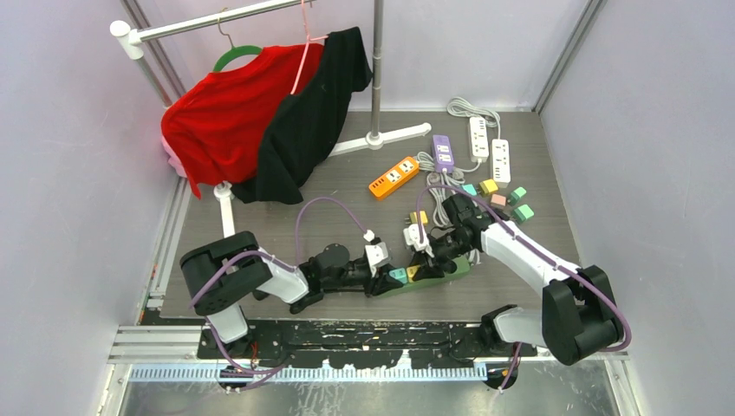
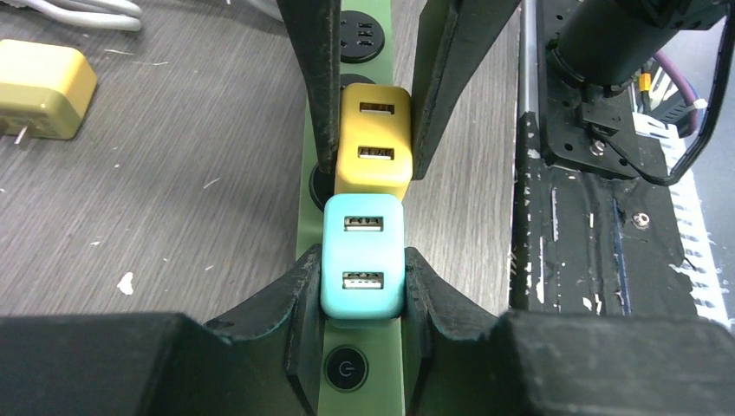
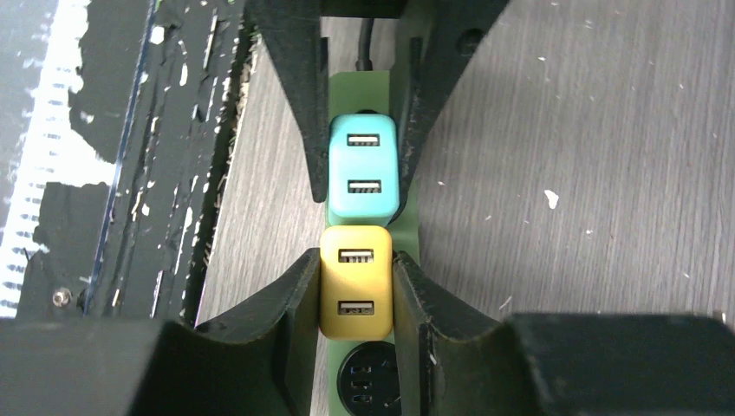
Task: Pull the plug off the socket
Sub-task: Remove the plug from the socket.
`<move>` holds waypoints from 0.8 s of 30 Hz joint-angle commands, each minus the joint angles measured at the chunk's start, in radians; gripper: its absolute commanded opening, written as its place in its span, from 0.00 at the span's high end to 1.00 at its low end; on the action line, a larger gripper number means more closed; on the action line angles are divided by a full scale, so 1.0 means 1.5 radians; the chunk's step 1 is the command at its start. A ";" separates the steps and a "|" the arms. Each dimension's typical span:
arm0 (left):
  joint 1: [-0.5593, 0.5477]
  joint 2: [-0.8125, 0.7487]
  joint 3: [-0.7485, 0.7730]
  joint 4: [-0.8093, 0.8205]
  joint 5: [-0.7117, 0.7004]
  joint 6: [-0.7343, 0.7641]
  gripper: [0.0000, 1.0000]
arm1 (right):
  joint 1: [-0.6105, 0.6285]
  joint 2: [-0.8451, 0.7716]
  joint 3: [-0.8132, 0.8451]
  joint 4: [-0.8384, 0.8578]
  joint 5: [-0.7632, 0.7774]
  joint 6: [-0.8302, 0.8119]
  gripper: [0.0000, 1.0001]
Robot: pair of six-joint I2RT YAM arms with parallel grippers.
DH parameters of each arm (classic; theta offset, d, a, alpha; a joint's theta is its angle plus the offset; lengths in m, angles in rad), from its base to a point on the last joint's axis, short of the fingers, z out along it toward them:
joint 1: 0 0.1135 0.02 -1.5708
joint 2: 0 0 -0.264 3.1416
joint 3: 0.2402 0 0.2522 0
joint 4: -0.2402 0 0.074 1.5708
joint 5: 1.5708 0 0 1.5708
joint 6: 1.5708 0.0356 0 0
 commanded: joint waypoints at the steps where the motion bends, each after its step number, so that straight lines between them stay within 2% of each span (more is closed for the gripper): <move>1: 0.007 0.022 -0.013 -0.149 -0.020 0.005 1.00 | 0.002 -0.037 0.015 0.178 -0.056 0.221 0.99; 3: 0.007 0.022 -0.013 -0.153 -0.020 0.005 1.00 | -0.011 -0.041 0.014 0.184 -0.027 0.232 0.99; 6: 0.008 0.019 -0.014 -0.157 -0.018 0.005 1.00 | -0.042 -0.045 0.035 0.108 -0.013 0.165 0.99; 8: 0.008 0.018 -0.015 -0.158 -0.018 0.005 1.00 | -0.061 -0.041 0.047 0.033 -0.025 0.085 0.99; 12: 0.010 0.018 -0.011 -0.161 -0.012 0.002 1.00 | -0.062 -0.022 0.043 -0.169 -0.091 -0.230 0.99; 14: 0.010 0.015 -0.010 -0.168 -0.011 0.001 1.00 | -0.050 -0.021 0.037 -0.176 -0.109 -0.252 0.99; 16: 0.011 0.014 -0.009 -0.172 -0.010 0.000 1.00 | -0.034 -0.023 0.029 -0.152 -0.123 -0.239 0.99; 18: 0.010 0.012 -0.006 -0.177 -0.008 0.000 1.00 | -0.017 -0.028 0.018 -0.089 -0.128 -0.167 0.99; 22: 0.010 0.010 -0.002 -0.189 -0.007 0.001 1.00 | -0.011 -0.044 0.001 0.128 -0.116 0.116 0.99; 24: 0.010 0.010 -0.001 -0.191 -0.007 0.001 1.00 | -0.016 -0.048 0.003 0.196 -0.074 0.227 0.99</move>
